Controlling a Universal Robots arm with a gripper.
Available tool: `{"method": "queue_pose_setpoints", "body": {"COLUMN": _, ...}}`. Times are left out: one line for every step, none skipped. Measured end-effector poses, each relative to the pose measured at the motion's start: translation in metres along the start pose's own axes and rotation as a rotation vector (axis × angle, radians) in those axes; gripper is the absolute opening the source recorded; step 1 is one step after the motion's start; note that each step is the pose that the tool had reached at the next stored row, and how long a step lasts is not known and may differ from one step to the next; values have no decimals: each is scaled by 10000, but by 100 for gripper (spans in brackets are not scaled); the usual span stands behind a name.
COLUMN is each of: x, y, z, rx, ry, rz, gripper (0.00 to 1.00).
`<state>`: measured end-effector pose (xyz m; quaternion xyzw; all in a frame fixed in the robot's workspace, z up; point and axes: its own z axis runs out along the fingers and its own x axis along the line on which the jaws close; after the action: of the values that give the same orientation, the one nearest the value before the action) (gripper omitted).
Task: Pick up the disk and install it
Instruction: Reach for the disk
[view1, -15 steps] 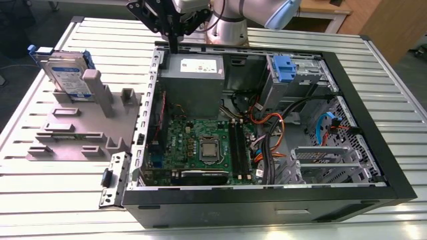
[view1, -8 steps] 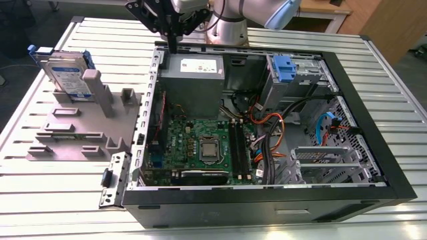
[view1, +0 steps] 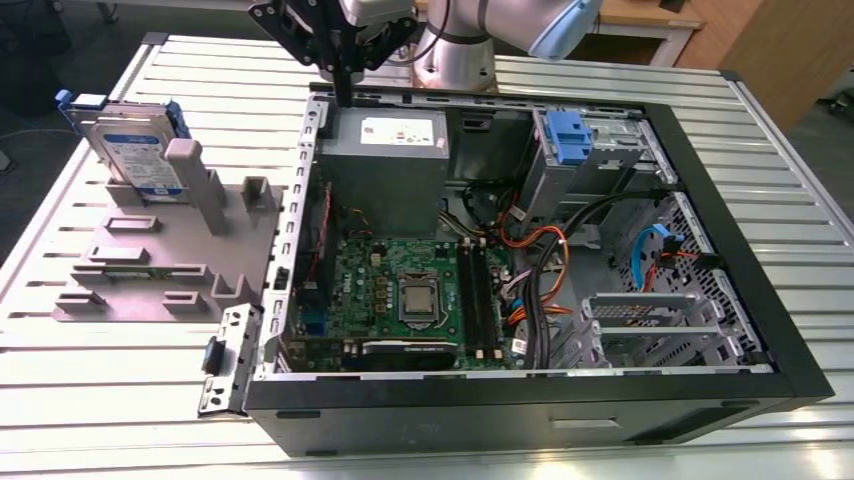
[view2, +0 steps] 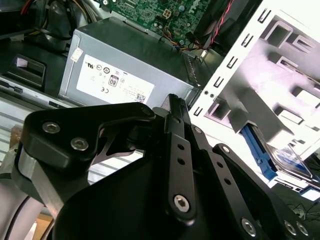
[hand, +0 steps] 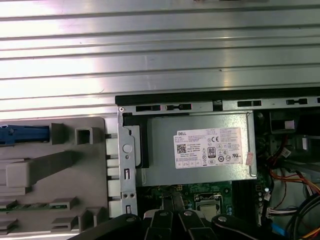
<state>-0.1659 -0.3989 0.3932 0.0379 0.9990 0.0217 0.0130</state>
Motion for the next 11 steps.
{"method": "queue_pose_setpoints", "body": {"x": 2, "y": 0, "z": 0, "rx": 1, "ry": 0, "rz": 0, "gripper": 11}}
{"method": "queue_pose_setpoints", "body": {"x": 5, "y": 0, "z": 0, "rx": 0, "ry": 0, "rz": 0, "gripper": 11}}
{"method": "queue_pose_setpoints", "body": {"x": 7, "y": 0, "z": 0, "rx": 0, "ry": 0, "rz": 0, "gripper": 11}}
{"method": "queue_pose_setpoints", "body": {"x": 9, "y": -1, "z": 0, "rx": -1, "ry": 0, "rz": 0, "gripper": 11}}
{"method": "queue_pose_setpoints", "body": {"x": 11, "y": -1, "z": 0, "rx": 0, "ry": 0, "rz": -1, "gripper": 11}}
{"method": "queue_pose_setpoints", "body": {"x": 13, "y": -1, "z": 0, "rx": -1, "ry": 0, "rz": 0, "gripper": 11}}
{"method": "queue_pose_setpoints", "body": {"x": 15, "y": -1, "z": 0, "rx": 0, "ry": 0, "rz": 0, "gripper": 11}}
{"method": "queue_pose_setpoints", "body": {"x": 42, "y": -3, "z": -1, "rx": 0, "ry": 0, "rz": 0, "gripper": 11}}
{"method": "queue_pose_setpoints", "body": {"x": 66, "y": -5, "z": -2, "rx": 0, "ry": 0, "rz": -1, "gripper": 11}}
{"method": "queue_pose_setpoints", "body": {"x": 68, "y": -5, "z": -2, "rx": -1, "ry": 0, "rz": 0, "gripper": 11}}
{"method": "queue_pose_setpoints", "body": {"x": 69, "y": -5, "z": -2, "rx": -1, "ry": 0, "rz": 0, "gripper": 11}}
